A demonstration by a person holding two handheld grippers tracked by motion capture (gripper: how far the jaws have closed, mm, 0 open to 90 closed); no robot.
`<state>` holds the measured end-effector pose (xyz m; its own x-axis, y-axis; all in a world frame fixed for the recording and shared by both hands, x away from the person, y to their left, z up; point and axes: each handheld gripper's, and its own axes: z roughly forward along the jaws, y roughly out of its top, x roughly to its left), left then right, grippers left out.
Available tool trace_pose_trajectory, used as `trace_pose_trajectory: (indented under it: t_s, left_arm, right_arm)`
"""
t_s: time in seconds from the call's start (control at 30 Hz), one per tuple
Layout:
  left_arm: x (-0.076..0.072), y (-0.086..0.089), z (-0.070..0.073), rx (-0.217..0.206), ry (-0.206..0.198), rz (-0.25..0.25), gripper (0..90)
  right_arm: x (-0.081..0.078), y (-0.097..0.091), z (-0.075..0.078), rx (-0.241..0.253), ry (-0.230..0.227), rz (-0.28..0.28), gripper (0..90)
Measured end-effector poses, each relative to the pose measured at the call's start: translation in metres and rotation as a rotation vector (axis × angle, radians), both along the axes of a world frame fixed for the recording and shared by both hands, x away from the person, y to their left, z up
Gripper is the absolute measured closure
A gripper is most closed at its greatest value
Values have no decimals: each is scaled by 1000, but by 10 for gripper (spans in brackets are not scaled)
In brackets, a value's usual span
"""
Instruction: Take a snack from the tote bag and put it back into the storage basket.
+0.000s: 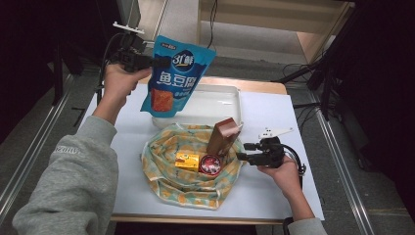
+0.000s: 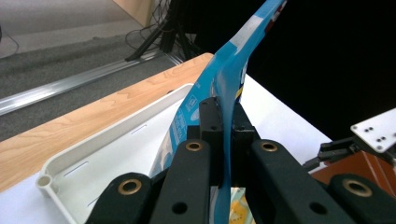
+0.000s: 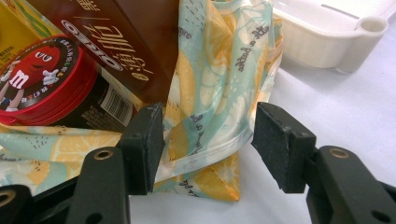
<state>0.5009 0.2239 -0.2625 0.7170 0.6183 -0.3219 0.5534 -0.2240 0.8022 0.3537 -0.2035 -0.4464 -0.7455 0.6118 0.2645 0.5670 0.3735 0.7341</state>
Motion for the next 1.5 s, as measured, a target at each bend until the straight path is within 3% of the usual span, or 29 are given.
trace_pose_trajectory:
  t_s: [0.33,0.47,0.53,0.6,0.83,1.07,1.13,1.33,1.5]
  left_arm:
    - [14,-21,-17,2,9,10,891]
    - [19,-31,-26,51,11,12,890]
    - [20,-32,-28,20,7,13,890]
    - [21,-33,-30,33,-2,19,889]
    - [18,-20,-34,44,-7,24,886]
    - [5,-4,-39,67,-20,30,882]
    - [3,0,-40,52,-19,21,882]
    - [-2,-6,-40,84,-41,8,882]
    - [6,-12,-43,82,-24,18,883]
  right_arm:
    - [0,0,0,-5,1,3,441]
    - [0,-1,0,-6,2,3,441]
    - [0,-1,0,-7,0,4,443]
    - [-1,-1,0,-6,0,3,443]
    - [-1,-1,-1,-9,-2,4,443]
    - [0,-1,-2,-17,-2,7,443]
    - [0,-1,-2,-16,0,4,443]
    - [0,0,-2,-19,1,5,444]
    - [-1,0,-1,-20,-2,8,445]
